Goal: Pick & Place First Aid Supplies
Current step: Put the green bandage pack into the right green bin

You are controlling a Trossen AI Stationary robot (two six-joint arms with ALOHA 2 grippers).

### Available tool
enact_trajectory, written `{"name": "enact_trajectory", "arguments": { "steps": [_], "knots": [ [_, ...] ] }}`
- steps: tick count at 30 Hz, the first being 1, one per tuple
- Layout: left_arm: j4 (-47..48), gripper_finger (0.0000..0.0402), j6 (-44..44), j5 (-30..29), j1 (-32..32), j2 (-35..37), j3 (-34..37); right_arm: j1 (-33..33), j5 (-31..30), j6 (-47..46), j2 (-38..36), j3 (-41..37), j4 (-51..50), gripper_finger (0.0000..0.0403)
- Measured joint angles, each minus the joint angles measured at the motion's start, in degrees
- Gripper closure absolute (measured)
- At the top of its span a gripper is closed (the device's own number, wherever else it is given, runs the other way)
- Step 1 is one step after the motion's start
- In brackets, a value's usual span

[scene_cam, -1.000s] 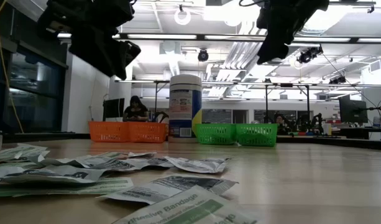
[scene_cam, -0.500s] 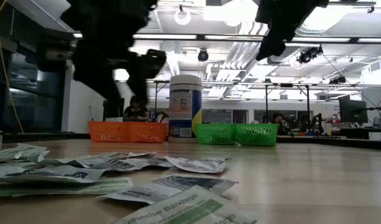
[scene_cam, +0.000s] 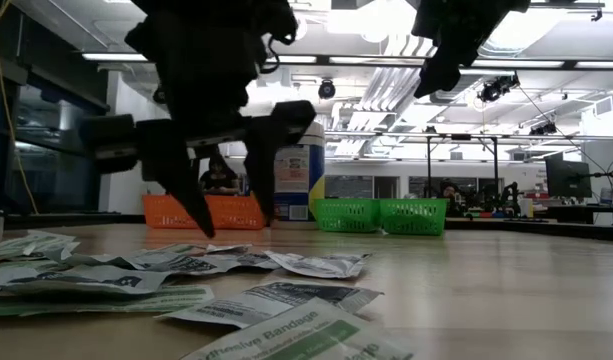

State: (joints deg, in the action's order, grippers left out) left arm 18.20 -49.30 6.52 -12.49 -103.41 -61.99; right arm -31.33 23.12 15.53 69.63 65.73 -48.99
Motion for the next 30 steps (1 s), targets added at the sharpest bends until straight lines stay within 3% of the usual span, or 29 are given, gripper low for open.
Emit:
{"name": "enact_trajectory", "arguments": {
  "steps": [24,30],
  "knots": [
    [6.96,0.0183,-1.46,2.29,0.0,-5.73,-2.39,0.0,0.43,-0.15,0.02,0.0,0.0,0.0199],
    [8.47,0.0232,-1.42,2.26,0.07,-6.77,-2.39,0.0,0.43,-0.26,0.02,0.0,0.17,0.0199]
  ]
}}
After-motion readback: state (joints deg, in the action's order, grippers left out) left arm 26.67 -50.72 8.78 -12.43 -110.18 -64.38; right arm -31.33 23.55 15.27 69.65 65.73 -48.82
